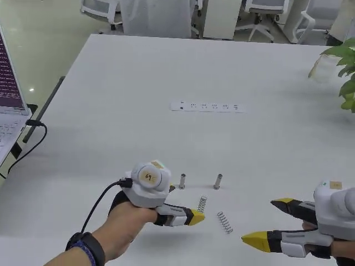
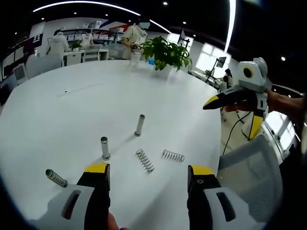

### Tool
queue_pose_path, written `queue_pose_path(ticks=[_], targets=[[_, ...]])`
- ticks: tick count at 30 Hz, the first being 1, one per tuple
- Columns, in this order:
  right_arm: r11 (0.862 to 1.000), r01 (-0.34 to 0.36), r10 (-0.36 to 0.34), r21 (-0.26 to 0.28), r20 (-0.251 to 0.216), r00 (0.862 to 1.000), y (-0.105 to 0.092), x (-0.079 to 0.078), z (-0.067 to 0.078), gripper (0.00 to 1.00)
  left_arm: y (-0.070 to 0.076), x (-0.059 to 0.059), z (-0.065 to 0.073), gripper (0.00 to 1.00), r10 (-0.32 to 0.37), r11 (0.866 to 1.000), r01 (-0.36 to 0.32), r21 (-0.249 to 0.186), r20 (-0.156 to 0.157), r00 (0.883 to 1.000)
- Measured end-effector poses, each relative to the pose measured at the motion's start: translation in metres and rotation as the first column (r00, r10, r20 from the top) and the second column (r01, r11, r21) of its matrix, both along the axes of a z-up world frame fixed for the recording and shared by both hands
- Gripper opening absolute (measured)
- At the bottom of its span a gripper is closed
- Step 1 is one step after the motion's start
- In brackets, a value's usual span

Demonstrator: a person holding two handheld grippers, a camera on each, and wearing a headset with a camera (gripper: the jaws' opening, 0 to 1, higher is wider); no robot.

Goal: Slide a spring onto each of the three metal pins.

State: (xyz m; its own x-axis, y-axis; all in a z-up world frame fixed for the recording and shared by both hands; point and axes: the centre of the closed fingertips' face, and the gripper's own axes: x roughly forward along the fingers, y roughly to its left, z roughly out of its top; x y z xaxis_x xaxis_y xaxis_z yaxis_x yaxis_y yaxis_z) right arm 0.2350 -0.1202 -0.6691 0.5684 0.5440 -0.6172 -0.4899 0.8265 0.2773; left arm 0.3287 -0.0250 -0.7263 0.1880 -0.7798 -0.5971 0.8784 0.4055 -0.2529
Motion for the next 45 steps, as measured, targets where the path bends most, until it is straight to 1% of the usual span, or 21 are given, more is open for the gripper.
queue_pose_path(ticks=[3,4,9,12,16,19,23,27,29,35,37,38,42,43,45], targets=[[1.0,0.004,-0.004,0.003,-0.003,1.0,-0.001,-0.002,-0.001,0.82,-0.004,-0.001,-0.006,0.57,0.004,1.0,-0.004,0.006,-0.01,1.0],[1.0,0.005,-0.005,0.002,-0.006,1.0,-0.001,-0.003,-0.002,0.82,-0.007,-0.001,-0.009,0.57,0.005,1.0,-0.005,0.007,-0.017,1.0],[1.0,0.01,-0.01,0.007,-0.012,1.0,-0.002,-0.005,-0.004,0.81,-0.013,-0.002,-0.021,0.52,0.011,1.0,-0.01,0.021,-0.026,1.0],[1.0,0.013,-0.012,0.011,-0.014,1.0,-0.002,-0.006,-0.005,0.81,-0.017,-0.002,-0.025,0.49,0.018,1.0,-0.017,0.025,-0.032,0.999],[1.0,0.012,-0.011,0.011,-0.017,1.0,-0.002,-0.008,-0.006,0.81,-0.02,-0.003,-0.033,0.44,0.018,0.999,-0.017,0.041,-0.031,0.999],[1.0,0.01,-0.01,0.009,-0.019,1.0,-0.001,-0.009,-0.007,0.81,-0.022,-0.003,-0.037,0.41,0.03,0.999,-0.028,0.045,-0.04,0.999],[1.0,0.013,-0.012,0.014,-0.019,1.0,-0.002,-0.011,-0.007,0.81,-0.025,-0.002,-0.042,0.35,0.038,0.998,-0.036,0.055,-0.036,0.999],[1.0,0.016,-0.016,0.015,-0.023,1.0,-0.002,-0.012,-0.008,0.81,-0.026,0.001,-0.049,0.29,0.048,0.996,-0.046,0.077,-0.031,0.998],[1.0,0.016,-0.016,0.016,-0.023,1.0,-0.002,-0.012,-0.008,0.8,-0.027,0.002,-0.049,0.26,0.056,0.996,-0.053,0.071,-0.037,0.998],[1.0,0.018,-0.017,0.016,-0.026,1.0,-0.002,-0.014,-0.008,0.8,-0.03,0.0,-0.057,0.21,0.053,0.995,-0.05,0.09,-0.037,0.998],[1.0,0.019,-0.018,0.017,-0.025,1.0,-0.003,-0.014,-0.008,0.8,-0.031,-0.001,-0.059,0.19,0.06,0.994,-0.056,0.092,-0.043,0.997],[1.0,0.02,-0.019,0.017,-0.026,0.999,-0.003,-0.014,-0.008,0.8,-0.032,0.0,-0.058,0.18,0.06,0.995,-0.057,0.087,-0.038,0.997],[1.0,0.023,-0.023,0.016,-0.028,0.999,-0.004,-0.015,-0.009,0.8,-0.032,0.0,-0.058,0.14,0.065,0.994,-0.062,0.094,-0.033,0.997],[1.0,0.023,-0.022,0.016,-0.028,0.999,-0.004,-0.015,-0.009,0.8,-0.031,0.001,-0.059,0.12,0.064,0.993,-0.061,0.104,-0.018,0.998],[1.0,0.023,-0.023,0.017,-0.028,0.999,-0.004,-0.016,-0.009,0.8,-0.031,0.002,-0.059,0.09,0.063,0.992,-0.061,0.107,-0.013,0.998]])
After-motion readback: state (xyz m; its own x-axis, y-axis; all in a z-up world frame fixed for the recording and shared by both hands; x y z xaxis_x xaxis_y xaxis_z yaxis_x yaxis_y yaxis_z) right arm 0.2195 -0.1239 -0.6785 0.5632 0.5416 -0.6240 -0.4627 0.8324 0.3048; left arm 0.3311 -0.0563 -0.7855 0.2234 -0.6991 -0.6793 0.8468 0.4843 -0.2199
